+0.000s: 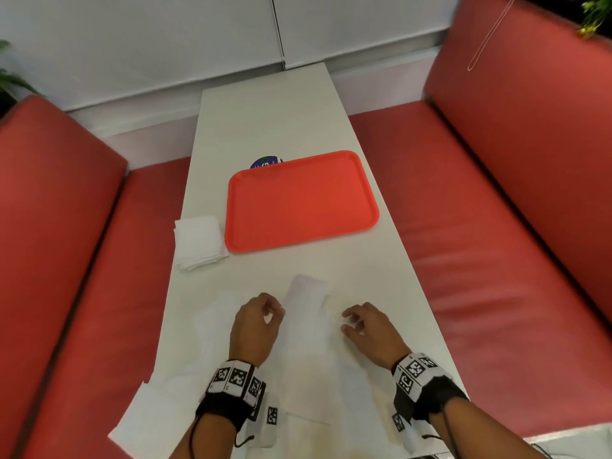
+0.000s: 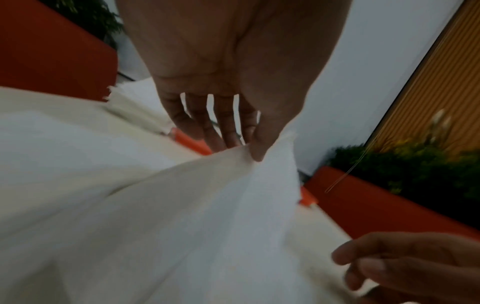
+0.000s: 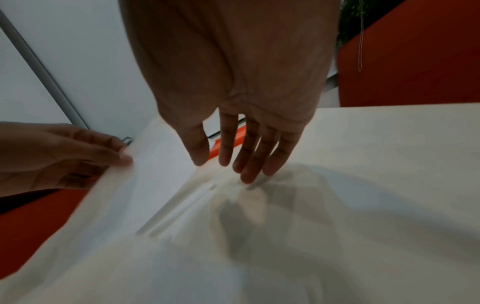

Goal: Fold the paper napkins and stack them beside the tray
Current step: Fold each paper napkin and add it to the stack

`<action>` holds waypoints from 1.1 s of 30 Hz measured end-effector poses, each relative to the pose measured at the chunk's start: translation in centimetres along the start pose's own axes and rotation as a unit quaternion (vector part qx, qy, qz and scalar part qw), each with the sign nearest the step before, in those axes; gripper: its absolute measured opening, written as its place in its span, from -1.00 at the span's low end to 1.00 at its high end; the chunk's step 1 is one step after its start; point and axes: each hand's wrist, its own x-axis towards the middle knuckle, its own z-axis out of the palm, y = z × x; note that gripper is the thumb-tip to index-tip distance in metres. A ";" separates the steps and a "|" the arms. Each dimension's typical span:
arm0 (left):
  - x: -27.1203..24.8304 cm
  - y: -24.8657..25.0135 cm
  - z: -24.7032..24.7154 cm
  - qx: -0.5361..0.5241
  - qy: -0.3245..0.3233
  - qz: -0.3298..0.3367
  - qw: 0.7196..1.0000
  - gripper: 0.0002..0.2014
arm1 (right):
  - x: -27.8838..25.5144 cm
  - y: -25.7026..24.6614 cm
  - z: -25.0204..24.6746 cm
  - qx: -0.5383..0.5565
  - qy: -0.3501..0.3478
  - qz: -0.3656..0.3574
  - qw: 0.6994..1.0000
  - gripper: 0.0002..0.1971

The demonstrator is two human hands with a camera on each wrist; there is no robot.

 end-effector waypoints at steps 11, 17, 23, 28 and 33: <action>-2.3 9.9 -6.5 -0.452 -0.041 -0.034 0.890 -0.84 | -1.3 -10.4 -6.6 0.383 -0.056 -0.043 0.921 -0.73; -3.5 11.1 -6.5 -0.407 -0.062 -0.007 0.911 -0.75 | -1.9 -12.1 -8.9 0.399 0.016 -0.066 0.915 -0.84; -4.1 12.3 -6.9 -0.398 -0.050 0.044 0.915 -0.78 | -3.4 -12.7 -10.7 0.416 0.039 -0.097 0.903 -0.81; -4.7 13.4 -7.7 -0.402 -0.036 0.108 0.908 -0.77 | -3.8 -13.2 -11.7 0.426 0.042 -0.121 0.896 -0.79; -5.1 13.7 -8.2 -0.402 -0.022 0.151 0.903 -0.70 | -4.4 -13.6 -12.4 0.448 0.037 -0.170 0.877 -0.75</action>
